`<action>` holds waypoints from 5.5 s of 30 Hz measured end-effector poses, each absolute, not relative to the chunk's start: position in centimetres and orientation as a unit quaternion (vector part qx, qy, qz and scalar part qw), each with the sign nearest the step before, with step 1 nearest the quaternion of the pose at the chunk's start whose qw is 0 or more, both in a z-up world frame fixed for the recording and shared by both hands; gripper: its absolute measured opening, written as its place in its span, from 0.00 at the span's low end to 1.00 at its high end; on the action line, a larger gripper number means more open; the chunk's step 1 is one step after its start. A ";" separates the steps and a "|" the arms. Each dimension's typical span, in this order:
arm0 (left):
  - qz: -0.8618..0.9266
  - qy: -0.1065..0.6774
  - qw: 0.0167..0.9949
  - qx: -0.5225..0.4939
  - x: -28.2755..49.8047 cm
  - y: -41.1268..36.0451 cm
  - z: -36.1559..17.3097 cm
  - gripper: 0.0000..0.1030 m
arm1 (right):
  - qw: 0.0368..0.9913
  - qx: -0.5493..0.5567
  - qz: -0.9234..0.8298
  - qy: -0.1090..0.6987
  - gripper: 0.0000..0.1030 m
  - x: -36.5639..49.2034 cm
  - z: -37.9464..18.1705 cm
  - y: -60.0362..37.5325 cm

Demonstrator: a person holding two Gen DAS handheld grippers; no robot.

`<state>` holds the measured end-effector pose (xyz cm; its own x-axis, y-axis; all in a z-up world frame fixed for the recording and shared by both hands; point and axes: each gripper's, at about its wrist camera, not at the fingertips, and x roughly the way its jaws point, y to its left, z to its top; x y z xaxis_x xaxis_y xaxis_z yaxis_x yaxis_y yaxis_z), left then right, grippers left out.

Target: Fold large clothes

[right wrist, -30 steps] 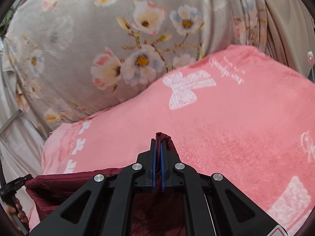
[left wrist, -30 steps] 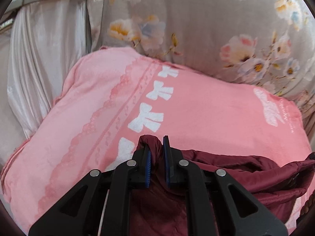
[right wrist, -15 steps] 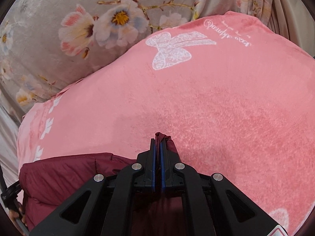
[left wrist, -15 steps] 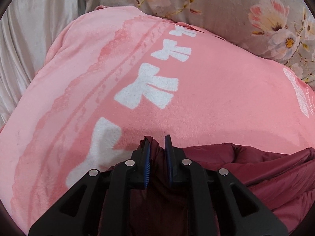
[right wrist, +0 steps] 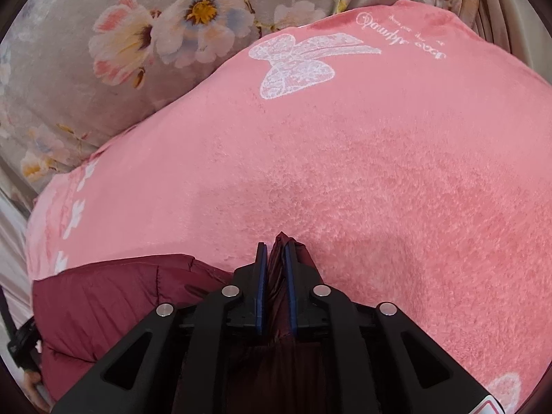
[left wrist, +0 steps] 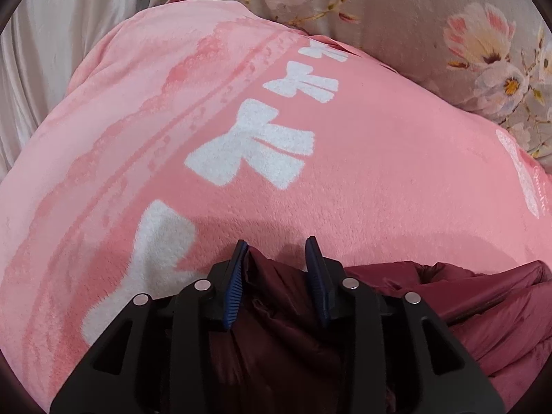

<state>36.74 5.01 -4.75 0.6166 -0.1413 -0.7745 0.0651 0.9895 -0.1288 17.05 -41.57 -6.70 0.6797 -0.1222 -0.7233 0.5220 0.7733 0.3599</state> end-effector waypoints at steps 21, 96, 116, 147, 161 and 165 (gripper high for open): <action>-0.165 0.412 0.893 0.078 26.5 -6.5 1.6 0.63 | 0.930 0.076 -0.053 0.357 0.13 17.5 -0.6 -21.8; -0.101 0.383 0.915 0.076 18.4 -5.1 -5.1 0.81 | 0.920 0.048 -0.069 0.384 0.14 11.3 -6.7 -20.1; -0.127 0.381 0.914 -0.062 15.2 2.6 -2.9 0.84 | 0.919 0.081 -0.051 0.383 0.19 9.0 -4.2 -19.5; -0.185 0.397 0.867 -0.238 13.4 14.5 2.3 0.13 | 0.892 0.159 0.039 0.422 0.20 2.7 -4.1 -16.3; -0.260 0.308 0.908 -0.115 7.7 9.0 12.0 0.13 | 0.877 0.159 0.113 0.438 0.15 0.5 -4.4 -10.9; -0.302 0.322 0.894 -0.073 6.9 3.7 12.0 0.13 | 0.904 0.136 0.046 0.403 0.16 -3.6 -1.4 -15.3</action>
